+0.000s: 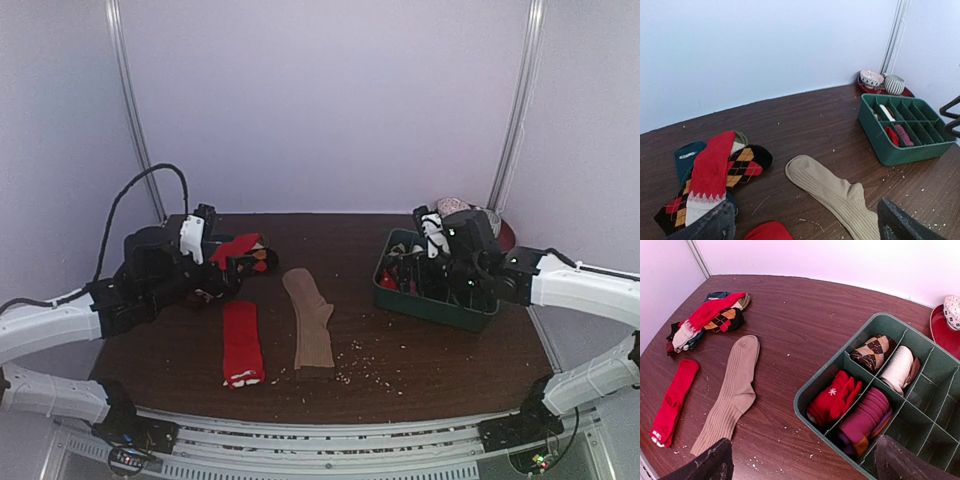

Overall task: Roll the socks
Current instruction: Roll a pair of socks at the center of the board.

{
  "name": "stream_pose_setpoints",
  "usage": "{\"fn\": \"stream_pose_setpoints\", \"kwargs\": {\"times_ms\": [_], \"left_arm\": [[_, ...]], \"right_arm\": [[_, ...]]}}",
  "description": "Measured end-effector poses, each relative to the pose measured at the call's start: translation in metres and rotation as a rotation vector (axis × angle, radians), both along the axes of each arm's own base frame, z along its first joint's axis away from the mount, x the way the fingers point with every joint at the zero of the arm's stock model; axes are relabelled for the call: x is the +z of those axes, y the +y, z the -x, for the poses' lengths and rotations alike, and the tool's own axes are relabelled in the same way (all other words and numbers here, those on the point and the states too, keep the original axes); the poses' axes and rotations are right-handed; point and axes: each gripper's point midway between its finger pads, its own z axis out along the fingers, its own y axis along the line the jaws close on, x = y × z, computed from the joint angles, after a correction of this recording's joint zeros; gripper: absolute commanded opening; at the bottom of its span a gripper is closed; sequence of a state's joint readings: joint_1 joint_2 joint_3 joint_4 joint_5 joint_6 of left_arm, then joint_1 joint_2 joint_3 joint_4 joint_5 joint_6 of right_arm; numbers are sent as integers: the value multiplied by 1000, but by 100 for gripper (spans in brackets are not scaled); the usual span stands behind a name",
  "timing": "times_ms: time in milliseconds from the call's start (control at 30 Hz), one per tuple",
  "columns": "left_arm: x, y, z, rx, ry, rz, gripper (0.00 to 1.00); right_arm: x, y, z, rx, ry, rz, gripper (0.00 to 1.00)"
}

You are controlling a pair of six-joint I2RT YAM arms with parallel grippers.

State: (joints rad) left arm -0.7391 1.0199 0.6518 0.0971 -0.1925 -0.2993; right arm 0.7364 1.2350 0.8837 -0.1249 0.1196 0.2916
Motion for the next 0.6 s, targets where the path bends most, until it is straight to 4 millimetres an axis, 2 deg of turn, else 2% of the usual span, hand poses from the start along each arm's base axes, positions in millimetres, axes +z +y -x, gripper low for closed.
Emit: {"fn": "stream_pose_setpoints", "kwargs": {"times_ms": [167,333,433,533,600], "left_arm": [[25,4,7,-18,-89,56,98],[32,1,13,-55,-122,64,98],[31,-6,18,-106,-128,64,98],[21,-13,22,-153,-115,55,98],[6,-20,24,-192,-91,44,96]], "right_arm": [[-1,-3,0,-1,-15,24,100],[-15,0,8,57,-32,17,100],[-35,16,23,148,-30,33,100],[-58,51,57,329,-49,76,99],[-70,70,77,439,-71,105,97]]}}
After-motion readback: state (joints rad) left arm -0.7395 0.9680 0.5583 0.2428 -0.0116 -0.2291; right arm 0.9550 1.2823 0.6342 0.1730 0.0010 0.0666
